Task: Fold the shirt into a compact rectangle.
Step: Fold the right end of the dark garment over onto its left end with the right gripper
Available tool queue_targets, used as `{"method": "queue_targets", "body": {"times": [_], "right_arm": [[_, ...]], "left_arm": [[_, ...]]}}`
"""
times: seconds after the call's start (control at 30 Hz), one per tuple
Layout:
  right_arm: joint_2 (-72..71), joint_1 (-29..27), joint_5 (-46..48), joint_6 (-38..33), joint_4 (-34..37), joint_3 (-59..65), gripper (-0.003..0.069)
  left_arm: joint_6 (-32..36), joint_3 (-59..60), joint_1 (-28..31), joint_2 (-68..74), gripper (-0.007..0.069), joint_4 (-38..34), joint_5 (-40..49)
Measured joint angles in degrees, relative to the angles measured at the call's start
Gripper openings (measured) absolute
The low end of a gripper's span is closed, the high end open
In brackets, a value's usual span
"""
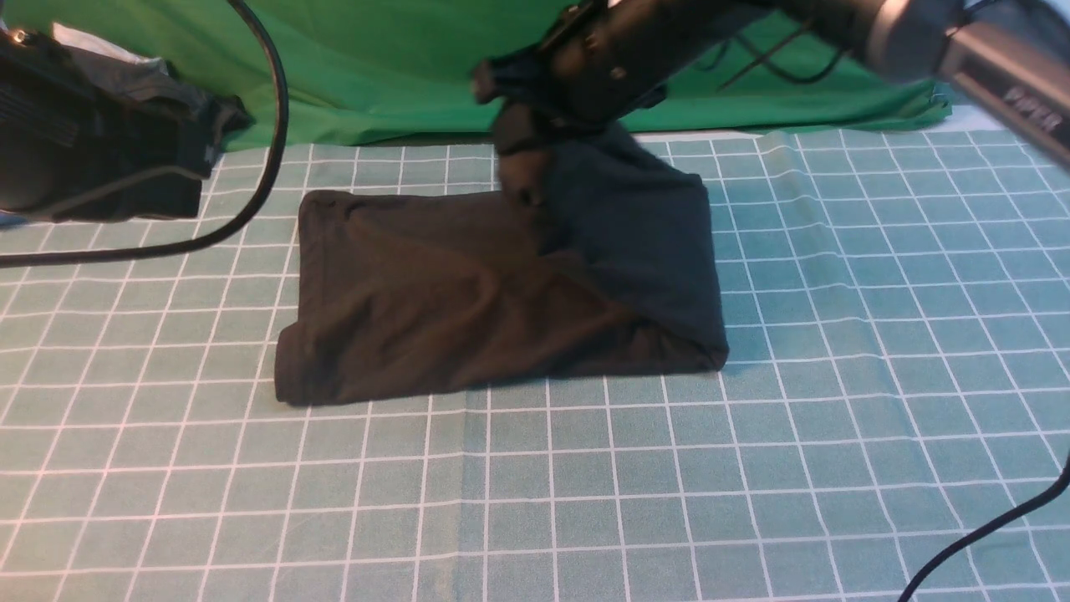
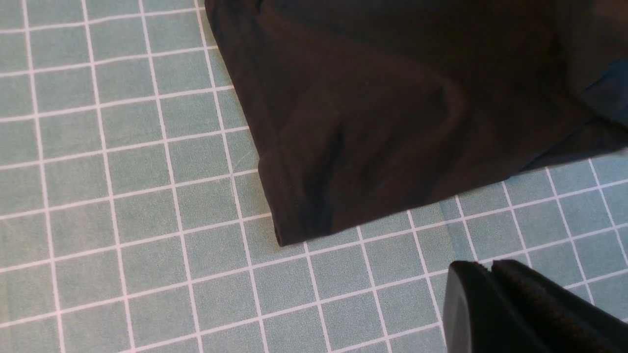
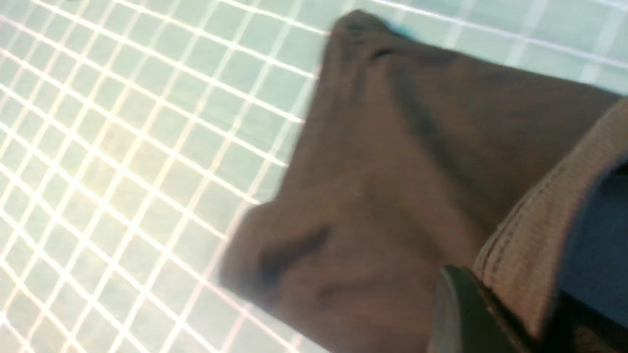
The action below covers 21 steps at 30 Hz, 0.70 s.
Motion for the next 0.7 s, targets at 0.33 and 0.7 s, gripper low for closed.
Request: {"method": "queue_targets", "body": {"times": [0.33,0.7], "right_arm": [[3.0,6.8,-10.7,1.1,6.3,0.0,0.0073],[9.2,11.6,-17.1,2.8,8.6,0.0,0.0087]], "left_arm": [[0.1,0.0,0.0,0.0,0.0007,0.0,0.0],[0.2,0.0,0.0,0.0,0.0007,0.0,0.0]]}}
